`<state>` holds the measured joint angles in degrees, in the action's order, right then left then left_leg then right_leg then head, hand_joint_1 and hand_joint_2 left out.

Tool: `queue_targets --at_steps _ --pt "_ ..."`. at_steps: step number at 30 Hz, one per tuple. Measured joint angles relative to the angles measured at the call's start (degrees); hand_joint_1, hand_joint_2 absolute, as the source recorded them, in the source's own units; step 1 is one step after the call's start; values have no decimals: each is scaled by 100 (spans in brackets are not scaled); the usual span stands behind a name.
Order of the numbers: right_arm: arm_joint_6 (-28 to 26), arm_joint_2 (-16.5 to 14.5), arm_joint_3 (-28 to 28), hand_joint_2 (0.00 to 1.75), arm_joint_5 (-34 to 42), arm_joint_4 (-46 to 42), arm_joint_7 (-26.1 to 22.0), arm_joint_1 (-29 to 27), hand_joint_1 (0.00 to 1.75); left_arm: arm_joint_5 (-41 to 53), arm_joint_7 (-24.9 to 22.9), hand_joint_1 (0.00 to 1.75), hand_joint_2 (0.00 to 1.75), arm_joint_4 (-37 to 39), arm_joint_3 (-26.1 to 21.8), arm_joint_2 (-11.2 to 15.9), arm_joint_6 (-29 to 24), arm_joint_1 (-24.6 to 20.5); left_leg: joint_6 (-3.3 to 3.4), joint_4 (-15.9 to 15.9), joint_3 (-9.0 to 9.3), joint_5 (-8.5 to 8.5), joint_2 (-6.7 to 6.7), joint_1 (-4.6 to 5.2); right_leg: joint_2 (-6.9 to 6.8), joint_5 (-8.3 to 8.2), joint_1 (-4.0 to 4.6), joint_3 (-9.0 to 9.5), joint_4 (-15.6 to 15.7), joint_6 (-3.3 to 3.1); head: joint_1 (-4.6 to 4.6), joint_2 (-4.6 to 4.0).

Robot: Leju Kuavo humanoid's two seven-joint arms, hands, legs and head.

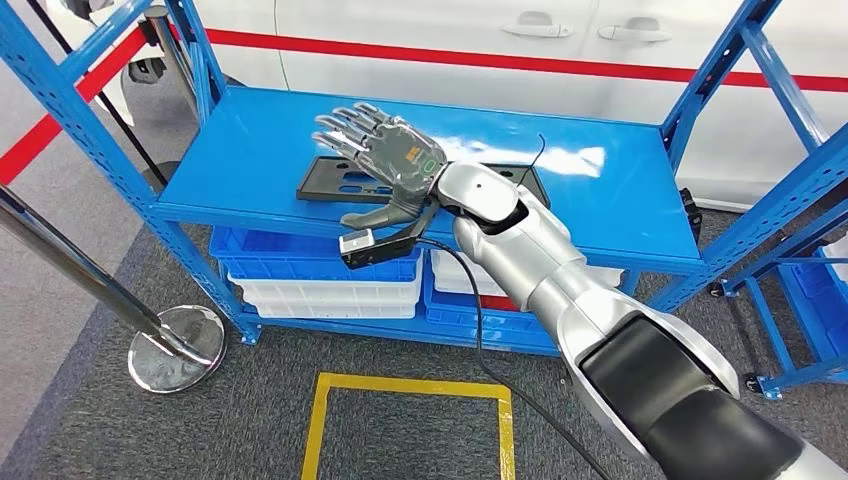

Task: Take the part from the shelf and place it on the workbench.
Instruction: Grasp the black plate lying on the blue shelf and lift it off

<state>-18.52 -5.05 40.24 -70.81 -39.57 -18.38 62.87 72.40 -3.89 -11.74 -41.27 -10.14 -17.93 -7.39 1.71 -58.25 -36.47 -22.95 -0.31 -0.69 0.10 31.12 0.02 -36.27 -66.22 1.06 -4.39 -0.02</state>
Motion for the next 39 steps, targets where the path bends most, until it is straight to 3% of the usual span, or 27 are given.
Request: queue_targets --at_steps 2,3,4,6,7,9,12,14,16,18,19,20,21,23,24,29,31,33,34,35,37,39 --pt "51 0 13 0 -7 37 -1 -27 0 14 -2 0 0 0 0 2 14 3 15 -2 63 -63 -3 6 -1 175 -23 -467 -724 25 0 0" --pt "81 2 23 0 -10 62 -4 -49 0 15 -2 0 0 0 -1 3 23 6 14 -2 106 -98 -8 9 -1 119 -32 -611 -861 28 0 0" --pt "112 6 37 0 -13 93 -9 -71 0 15 -2 0 0 0 -1 3 32 7 10 -3 155 -136 -16 10 -2 -47 -37 -648 -777 22 0 0" --pt "148 14 70 0 -1 168 -36 -104 0 16 1 0 0 0 -2 1 44 2 -9 1 270 -218 -31 10 -1 -592 -31 -435 -42 -20 1 0" --pt "148 15 90 0 13 220 -54 -114 0 17 4 0 0 1 -2 -2 47 -5 -29 2 313 -257 -36 17 -1 -789 -13 -285 344 -48 1 0" --pt "111 4 140 0 40 340 -89 -150 0 18 11 0 0 2 -2 -7 49 -31 -79 12 349 -307 -39 20 1 -915 28 -106 786 -93 1 0" --pt "44 -22 218 0 67 556 -105 -251 0 10 16 0 0 2 -3 -11 49 -50 -168 28 384 -361 -32 8 6 -859 37 -23 892 -157 -1 0" --pt "23 -50 250 0 104 703 -103 -304 0 2 15 0 0 2 -4 -12 50 -39 -213 -278 261 -533 -17 5 1 -839 10 77 966 -220 -2 0" --pt "6 -79 271 0 138 843 -103 -366 0 -7 14 0 0 2 -9 -10 54 -19 -236 -1011 -136 -813 -10 -2 -7 -792 17 147 982 -269 -2 0" --pt "-1 -91 285 0 144 966 -100 -458 0 -13 12 0 0 2 -13 -8 57 13 -259 -1571 -519 -902 -9 -7 -9 -735 26 194 966 -281 -1 0" --pt "0 -94 293 0 142 1022 -89 -499 0 -14 11 0 0 2 -14 -4 57 30 -265 -1565 -579 -791 -8 -8 -6 -700 25 219 951 -276 -2 0" --pt "2 -95 303 0 139 1071 -71 -528 0 -14 11 0 0 2 -15 1 58 42 -268 -1329 -521 -577 -7 -9 -2 -658 21 250 927 -266 -2 0" --pt "3 -96 312 0 137 1117 -51 -544 0 -14 11 0 0 2 -15 7 58 48 -266 -948 -384 -319 -2 -13 2 -609 17 280 898 -249 -1 0" --pt "9 -98 325 0 134 1202 -13 -554 0 -14 15 0 0 4 -16 12 61 39 -236 -298 -103 -38 2 -4 10 -516 34 306 827 -197 -1 0" --pt "14 -99 329 0 134 1242 -1 -561 0 -14 17 0 0 5 -17 13 63 34 -210 -144 -34 -15 0 1 11 -487 43 305 805 -171 -1 0" --pt "8 -105 350 0 144 1370 34 -581 0 -14 18 0 0 7 -17 13 62 32 -58 -43 45 -72 -16 -3 6 -357 28 278 691 -53 0 0" --pt "-21 -105 354 0 160 1403 57 -580 0 -13 19 0 0 7 -17 13 60 26 -20 -33 81 -96 -14 -3 5 -133 12 42 209 -11 0 0" --pt "-73 -105 356 0 181 1451 97 -595 0 -13 19 0 0 7 -19 13 56 25 10 -32 115 -131 -13 4 4 131 -7 -402 -563 21 0 0" --pt "-107 -105 357 0 195 1476 124 -608 0 -14 19 0 0 7 -19 13 53 30 15 -33 135 -151 -15 7 4 162 -17 -582 -822 28 0 0" --pt "-147 -105 357 0 208 1497 160 -618 0 -15 19 0 0 7 -20 14 50 36 14 -33 161 -173 -20 9 4 81 -25 -667 -877 26 0 0" --pt "-227 -109 358 0 227 1519 238 -619 0 -17 19 0 0 7 -21 13 48 46 -1 -34 237 -225 -34 10 5 -373 -29 -489 -313 -5 0 0" --pt "-265 -118 358 87 231 1532 306 -599 0 -18 19 0 0 10 -22 9 48 45 -37 -35 297 -280 -46 20 10 -740 -5 -164 457 -54 0 0"
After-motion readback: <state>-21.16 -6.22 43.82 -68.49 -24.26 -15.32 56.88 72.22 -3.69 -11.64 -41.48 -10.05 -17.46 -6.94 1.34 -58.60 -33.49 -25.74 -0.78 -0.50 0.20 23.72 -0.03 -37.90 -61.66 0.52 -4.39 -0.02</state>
